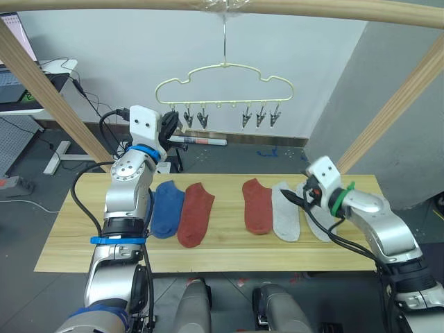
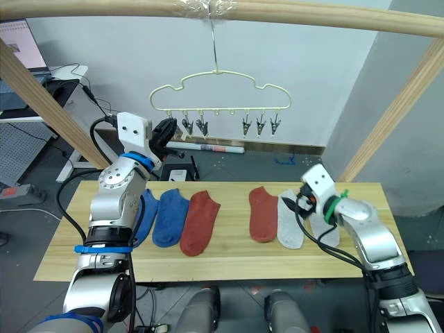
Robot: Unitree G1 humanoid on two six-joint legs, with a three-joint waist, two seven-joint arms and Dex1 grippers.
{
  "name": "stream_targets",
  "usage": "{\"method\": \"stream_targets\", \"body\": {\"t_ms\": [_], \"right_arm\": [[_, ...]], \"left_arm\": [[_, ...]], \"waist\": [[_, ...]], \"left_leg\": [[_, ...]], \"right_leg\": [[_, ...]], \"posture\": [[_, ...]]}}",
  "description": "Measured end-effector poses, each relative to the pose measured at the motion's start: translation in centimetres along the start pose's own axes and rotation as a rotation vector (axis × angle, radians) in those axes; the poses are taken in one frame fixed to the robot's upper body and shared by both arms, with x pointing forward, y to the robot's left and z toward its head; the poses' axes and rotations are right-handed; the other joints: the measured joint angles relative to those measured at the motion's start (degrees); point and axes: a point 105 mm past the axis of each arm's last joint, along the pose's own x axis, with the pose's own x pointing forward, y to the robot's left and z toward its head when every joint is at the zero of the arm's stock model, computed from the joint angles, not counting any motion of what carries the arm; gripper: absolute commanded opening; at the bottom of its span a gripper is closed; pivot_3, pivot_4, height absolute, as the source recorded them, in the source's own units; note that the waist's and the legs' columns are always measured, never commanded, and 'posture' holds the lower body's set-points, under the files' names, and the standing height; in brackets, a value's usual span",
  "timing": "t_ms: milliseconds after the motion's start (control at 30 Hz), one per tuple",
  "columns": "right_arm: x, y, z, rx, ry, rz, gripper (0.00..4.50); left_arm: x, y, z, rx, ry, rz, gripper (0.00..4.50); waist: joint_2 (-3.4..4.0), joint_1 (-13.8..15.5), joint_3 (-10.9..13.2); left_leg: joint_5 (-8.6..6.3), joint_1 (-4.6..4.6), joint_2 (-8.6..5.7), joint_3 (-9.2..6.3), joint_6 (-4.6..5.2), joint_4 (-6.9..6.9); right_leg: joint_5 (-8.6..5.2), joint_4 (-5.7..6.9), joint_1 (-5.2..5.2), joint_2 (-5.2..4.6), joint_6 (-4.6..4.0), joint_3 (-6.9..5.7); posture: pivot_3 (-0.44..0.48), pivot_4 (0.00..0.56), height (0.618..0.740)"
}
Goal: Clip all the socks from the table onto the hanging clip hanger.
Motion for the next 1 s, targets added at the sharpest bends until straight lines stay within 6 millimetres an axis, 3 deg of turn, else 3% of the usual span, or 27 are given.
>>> {"method": "stream_targets", "body": {"t_ms": [233, 533, 733, 833, 1000], "right_arm": [[0.8, -3.7, -5.8, 0.020, 0.187, -0.145, 4.50], [3.3, -5.4, -7.3, 0.049, 0.260, -0.137, 4.50], [3.6, -5.5, -8.5, 0.107, 0.301, -0.131, 4.50], [3.6, -5.4, -8.7, 0.135, 0.300, -0.125, 3.92], [3.6, -5.0, -8.9, 0.144, 0.296, -0.105, 2.17]], "left_arm": [[-1.2, -0.5, -0.7, -0.024, 0.041, -0.030, 0.01], [-1.4, -0.7, -0.7, -0.026, 0.039, -0.032, 0.01], [-1.6, -0.8, -0.6, -0.027, 0.037, -0.034, 0.01], [-1.7, -0.8, -0.6, -0.029, 0.039, -0.030, 0.00], [-1.8, -0.6, -0.6, -0.025, 0.038, -0.017, 0.00]], "waist": [[0.04, -1.2, 0.0], [0.06, -1.3, 0.1], [0.06, -1.2, 0.1], [0.06, -1.1, 0.1], [0.06, -1.1, 0.1]], "left_leg": [[0.01, 0.04, 0.01, 0.03, 0.00, 0.04], [0.00, 0.05, 0.00, 0.07, -0.01, 0.03], [0.00, 0.04, -0.01, 0.08, -0.01, 0.03], [0.01, 0.04, -0.01, 0.01, -0.01, 0.06], [0.01, 0.05, -0.02, 0.04, -0.01, 0.11]], "right_leg": [[-0.04, 0.03, 0.01, 0.03, 0.08, 0.06], [0.05, 0.01, 0.02, 0.02, -0.06, 0.09], [0.07, 0.02, 0.02, 0.00, -0.08, 0.09], [0.07, 0.03, 0.06, 0.00, -0.06, 0.08], [0.10, 0.03, 0.07, -0.01, 0.01, 0.09]], "posture": [[0.017, 0.241, 0.740], [0.037, 0.233, 0.740], [0.050, 0.229, 0.740], [0.050, 0.229, 0.740], [0.050, 0.229, 0.740]]}}
